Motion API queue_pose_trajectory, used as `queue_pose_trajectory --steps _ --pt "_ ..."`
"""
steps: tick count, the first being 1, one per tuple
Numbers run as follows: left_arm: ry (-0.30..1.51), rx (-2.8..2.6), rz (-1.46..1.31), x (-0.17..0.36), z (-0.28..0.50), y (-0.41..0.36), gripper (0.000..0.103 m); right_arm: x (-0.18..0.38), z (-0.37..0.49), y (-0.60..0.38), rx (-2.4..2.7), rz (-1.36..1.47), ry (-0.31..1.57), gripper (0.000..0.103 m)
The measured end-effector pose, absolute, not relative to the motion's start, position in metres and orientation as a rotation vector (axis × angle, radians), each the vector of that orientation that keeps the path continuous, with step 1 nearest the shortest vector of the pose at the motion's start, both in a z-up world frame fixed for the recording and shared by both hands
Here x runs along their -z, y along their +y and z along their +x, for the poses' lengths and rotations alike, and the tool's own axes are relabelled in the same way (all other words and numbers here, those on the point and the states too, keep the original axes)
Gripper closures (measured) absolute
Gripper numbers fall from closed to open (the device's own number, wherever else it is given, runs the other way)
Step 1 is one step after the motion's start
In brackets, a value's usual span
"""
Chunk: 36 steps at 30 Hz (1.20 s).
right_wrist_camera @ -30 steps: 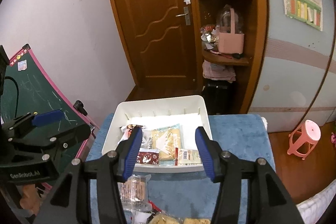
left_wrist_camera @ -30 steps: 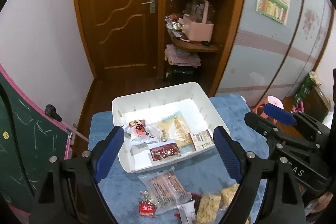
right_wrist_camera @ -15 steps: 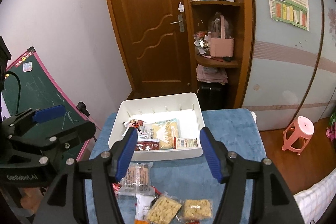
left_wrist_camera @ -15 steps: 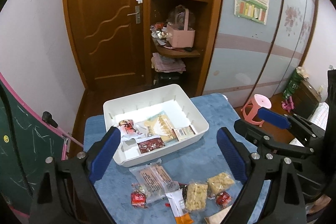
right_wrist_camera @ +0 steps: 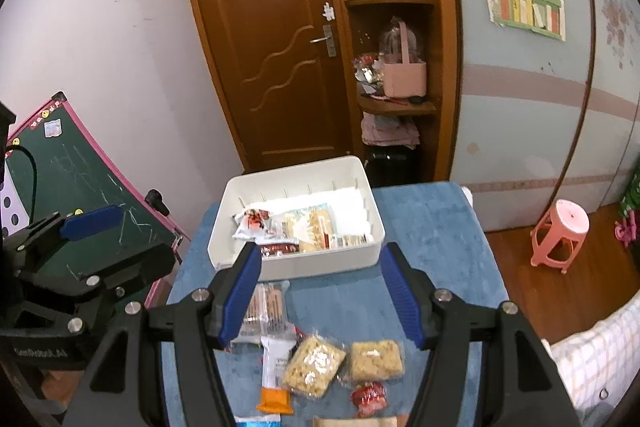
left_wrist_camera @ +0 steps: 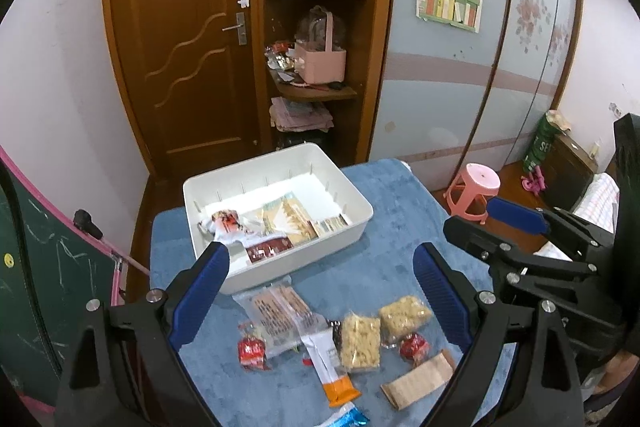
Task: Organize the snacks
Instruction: 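Withdraw both tools from the tray toward the blue wrapper and paper packet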
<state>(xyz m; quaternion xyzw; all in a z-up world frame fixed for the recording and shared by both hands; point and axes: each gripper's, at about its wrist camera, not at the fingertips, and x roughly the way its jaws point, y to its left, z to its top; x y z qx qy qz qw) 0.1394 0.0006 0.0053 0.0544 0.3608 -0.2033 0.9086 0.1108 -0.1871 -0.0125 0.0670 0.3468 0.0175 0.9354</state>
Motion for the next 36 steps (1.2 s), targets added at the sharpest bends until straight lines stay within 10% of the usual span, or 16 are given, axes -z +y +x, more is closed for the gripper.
queue_pose_trajectory --steps 36 --pt "1.168 0.426 0.184 0.2 0.079 -0.002 0.01 0.174 0.016 -0.222 0.128 0.34 1.1 0.04"
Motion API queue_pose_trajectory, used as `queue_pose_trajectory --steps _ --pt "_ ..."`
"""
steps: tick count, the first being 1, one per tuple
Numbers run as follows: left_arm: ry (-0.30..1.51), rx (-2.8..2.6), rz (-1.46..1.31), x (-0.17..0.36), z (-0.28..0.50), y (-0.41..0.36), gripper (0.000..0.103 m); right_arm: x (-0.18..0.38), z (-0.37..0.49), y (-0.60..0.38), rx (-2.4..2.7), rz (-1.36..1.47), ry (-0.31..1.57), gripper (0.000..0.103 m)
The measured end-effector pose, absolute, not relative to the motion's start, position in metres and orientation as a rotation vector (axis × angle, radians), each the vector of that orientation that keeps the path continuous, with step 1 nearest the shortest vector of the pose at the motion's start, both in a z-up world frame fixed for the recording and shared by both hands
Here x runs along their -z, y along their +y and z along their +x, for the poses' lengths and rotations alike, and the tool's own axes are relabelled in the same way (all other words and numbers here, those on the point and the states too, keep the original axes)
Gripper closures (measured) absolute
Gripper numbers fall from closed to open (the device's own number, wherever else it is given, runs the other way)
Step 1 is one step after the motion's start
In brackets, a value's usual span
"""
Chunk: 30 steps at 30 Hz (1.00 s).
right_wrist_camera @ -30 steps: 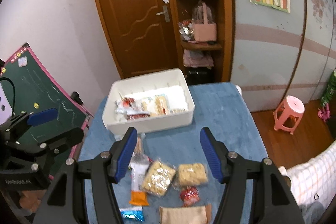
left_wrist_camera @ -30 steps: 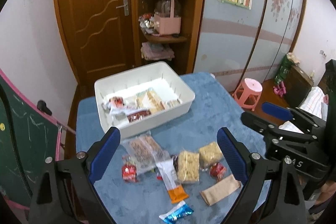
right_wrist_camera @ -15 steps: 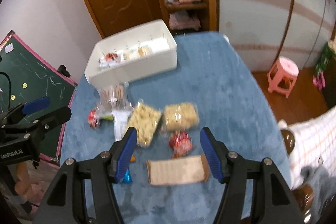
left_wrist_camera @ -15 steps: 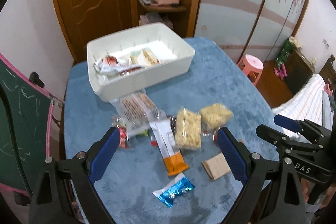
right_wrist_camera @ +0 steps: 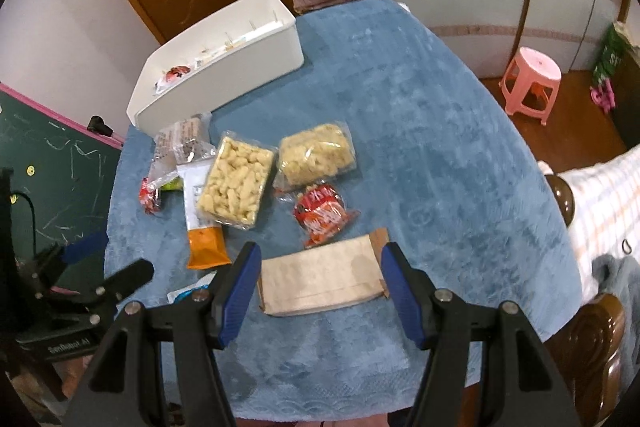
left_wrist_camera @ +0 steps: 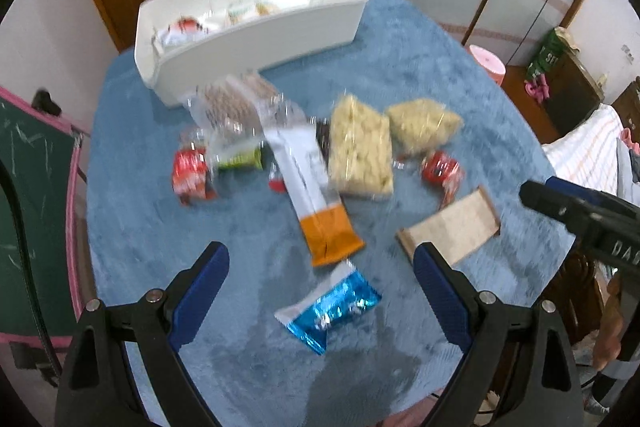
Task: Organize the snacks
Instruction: 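Withdraw both tools from the tray toward the blue wrapper and paper packet, then grasp the blue foil wrapper with the left gripper while the right grasps the brown paper packet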
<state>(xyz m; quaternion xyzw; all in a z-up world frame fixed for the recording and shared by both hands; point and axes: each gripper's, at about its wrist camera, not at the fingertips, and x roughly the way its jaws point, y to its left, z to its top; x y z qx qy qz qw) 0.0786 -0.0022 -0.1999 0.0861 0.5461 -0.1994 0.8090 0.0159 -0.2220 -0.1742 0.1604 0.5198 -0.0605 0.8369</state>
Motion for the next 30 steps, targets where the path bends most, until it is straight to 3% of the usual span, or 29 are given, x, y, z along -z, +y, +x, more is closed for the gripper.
queue_pose_trajectory --steps 17,30 --pt "1.338 0.4 0.118 0.262 0.074 0.014 0.01 0.232 0.01 -0.242 0.126 0.492 1.23 0.04" --pt "1.32 0.547 0.46 0.293 0.058 -0.017 0.01 0.231 0.007 -0.213 -0.134 0.066 1.174 0.04"
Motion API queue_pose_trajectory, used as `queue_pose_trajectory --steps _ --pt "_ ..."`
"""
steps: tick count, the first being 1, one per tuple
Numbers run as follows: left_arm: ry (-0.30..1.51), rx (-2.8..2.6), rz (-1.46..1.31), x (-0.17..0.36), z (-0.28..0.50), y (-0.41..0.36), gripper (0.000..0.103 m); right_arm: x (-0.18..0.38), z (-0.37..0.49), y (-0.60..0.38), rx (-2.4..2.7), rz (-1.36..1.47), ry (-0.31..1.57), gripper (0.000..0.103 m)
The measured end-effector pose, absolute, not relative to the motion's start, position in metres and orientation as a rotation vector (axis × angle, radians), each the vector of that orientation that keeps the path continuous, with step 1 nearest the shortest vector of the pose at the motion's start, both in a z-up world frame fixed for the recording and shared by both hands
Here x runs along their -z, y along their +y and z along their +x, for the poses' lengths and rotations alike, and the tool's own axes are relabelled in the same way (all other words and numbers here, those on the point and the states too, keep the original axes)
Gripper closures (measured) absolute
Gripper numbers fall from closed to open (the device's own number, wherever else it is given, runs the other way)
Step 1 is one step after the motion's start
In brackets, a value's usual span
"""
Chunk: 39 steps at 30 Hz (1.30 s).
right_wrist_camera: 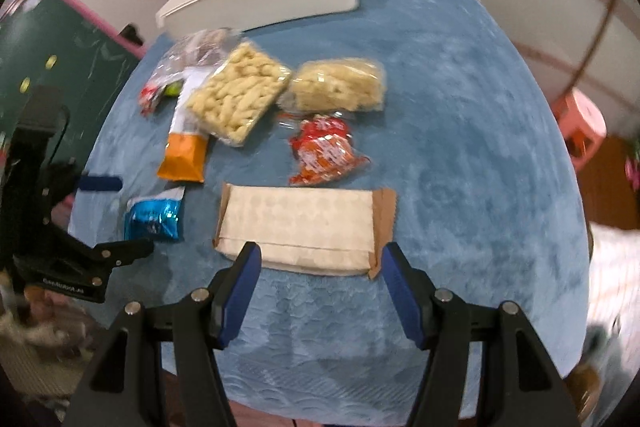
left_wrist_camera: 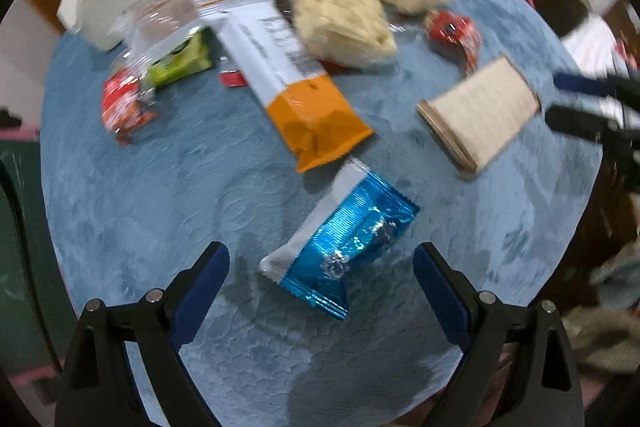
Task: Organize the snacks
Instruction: 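Grasp the blue foil wrapper with the left gripper while the right grasps the brown paper packet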
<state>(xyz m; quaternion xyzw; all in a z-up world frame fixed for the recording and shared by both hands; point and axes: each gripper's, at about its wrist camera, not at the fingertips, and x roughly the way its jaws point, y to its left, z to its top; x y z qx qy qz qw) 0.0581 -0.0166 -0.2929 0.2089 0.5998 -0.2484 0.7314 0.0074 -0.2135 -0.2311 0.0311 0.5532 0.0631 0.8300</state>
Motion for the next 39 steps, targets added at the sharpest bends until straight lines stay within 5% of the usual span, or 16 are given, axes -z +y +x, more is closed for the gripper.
queue_pose_trajectory --steps 5,17,22,26,35,39 --pt "1.318 0.576 0.555 0.305 0.058 -0.032 0.02 0.23 0.008 -0.195 -0.242 -0.181 1.137 0.04" --pt "1.379 0.583 0.515 0.318 0.078 -0.027 0.02 0.263 0.019 -0.184 -0.436 -0.519 1.201 0.039" --pt "1.399 0.534 0.427 0.318 0.087 -0.016 0.027 0.271 0.03 -0.173 -0.528 -0.6 1.201 0.022" --pt "1.415 0.485 0.354 0.316 0.095 -0.009 0.035 0.278 0.043 -0.167 -0.592 -0.61 1.236 0.017" --pt "1.464 0.398 0.244 0.314 0.119 0.017 0.066 0.275 0.061 -0.176 -0.621 -0.428 1.355 0.028" --pt "1.515 0.394 0.141 0.312 0.128 0.035 0.069 0.268 0.063 -0.187 -0.627 -0.256 1.386 0.036"
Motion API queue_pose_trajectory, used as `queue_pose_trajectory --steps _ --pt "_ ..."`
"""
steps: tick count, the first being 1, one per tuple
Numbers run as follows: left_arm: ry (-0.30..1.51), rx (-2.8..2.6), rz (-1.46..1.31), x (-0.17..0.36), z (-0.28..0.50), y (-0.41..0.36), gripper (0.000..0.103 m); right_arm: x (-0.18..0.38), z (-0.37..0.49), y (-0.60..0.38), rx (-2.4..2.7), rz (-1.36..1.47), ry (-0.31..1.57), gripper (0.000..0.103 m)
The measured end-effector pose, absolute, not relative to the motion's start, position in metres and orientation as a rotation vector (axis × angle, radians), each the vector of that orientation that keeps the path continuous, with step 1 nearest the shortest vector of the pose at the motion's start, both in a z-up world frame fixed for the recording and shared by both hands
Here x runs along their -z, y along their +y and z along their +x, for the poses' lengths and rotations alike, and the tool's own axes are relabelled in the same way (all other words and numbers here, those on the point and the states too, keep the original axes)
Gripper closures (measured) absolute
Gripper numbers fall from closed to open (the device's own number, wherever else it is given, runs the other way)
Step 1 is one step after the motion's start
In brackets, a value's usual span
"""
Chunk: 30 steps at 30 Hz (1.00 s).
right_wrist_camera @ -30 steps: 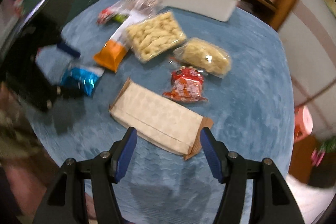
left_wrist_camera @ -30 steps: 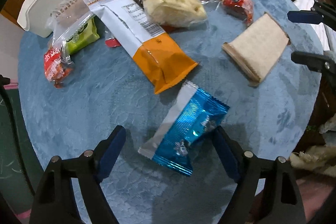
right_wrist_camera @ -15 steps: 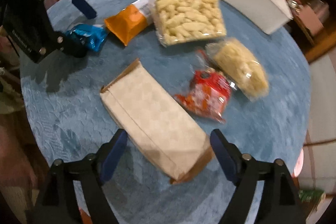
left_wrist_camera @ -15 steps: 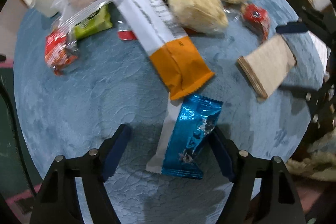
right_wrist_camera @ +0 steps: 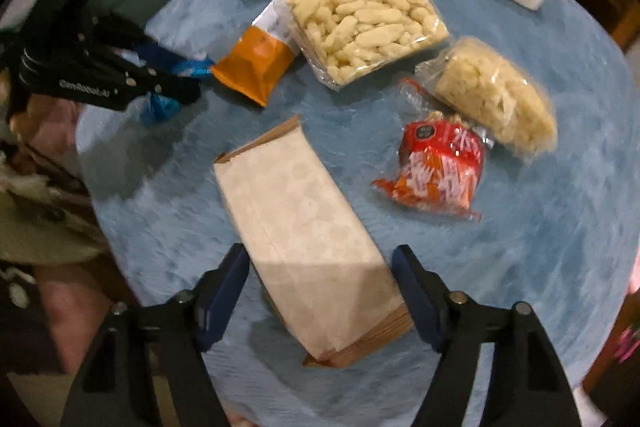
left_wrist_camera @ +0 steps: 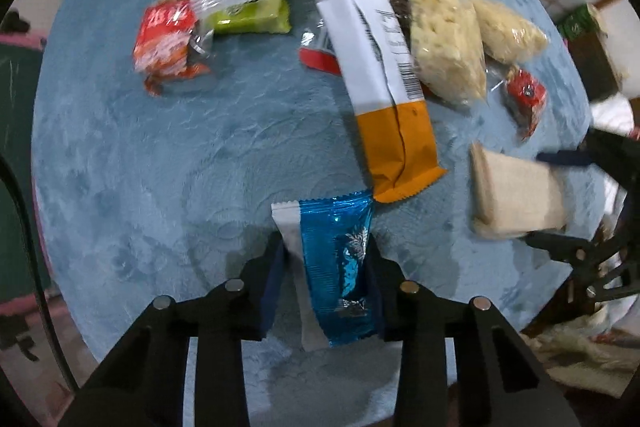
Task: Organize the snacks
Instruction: 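Grasp the blue foil wrapper with the left gripper while the right grasps the brown paper packet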
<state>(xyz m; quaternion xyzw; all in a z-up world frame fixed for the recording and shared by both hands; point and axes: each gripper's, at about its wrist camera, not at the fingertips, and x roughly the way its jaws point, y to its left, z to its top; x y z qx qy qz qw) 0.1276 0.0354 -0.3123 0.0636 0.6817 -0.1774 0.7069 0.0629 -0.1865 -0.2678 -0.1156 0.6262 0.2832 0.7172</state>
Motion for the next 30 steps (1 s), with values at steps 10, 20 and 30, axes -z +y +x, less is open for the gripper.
queue_pose_trajectory --steps 10,20,30 --pt "1.475 0.415 0.022 0.268 0.125 0.055 0.072 0.23 0.071 -0.218 -0.546 -0.008 1.311 0.041" --pt "1.371 0.457 -0.025 0.213 0.13 0.049 0.073 0.19 0.081 -0.227 -0.554 0.077 1.24 0.097" --pt "1.373 0.462 -0.043 0.206 0.121 0.048 0.072 0.23 0.078 -0.182 -0.523 -0.112 1.343 0.092"
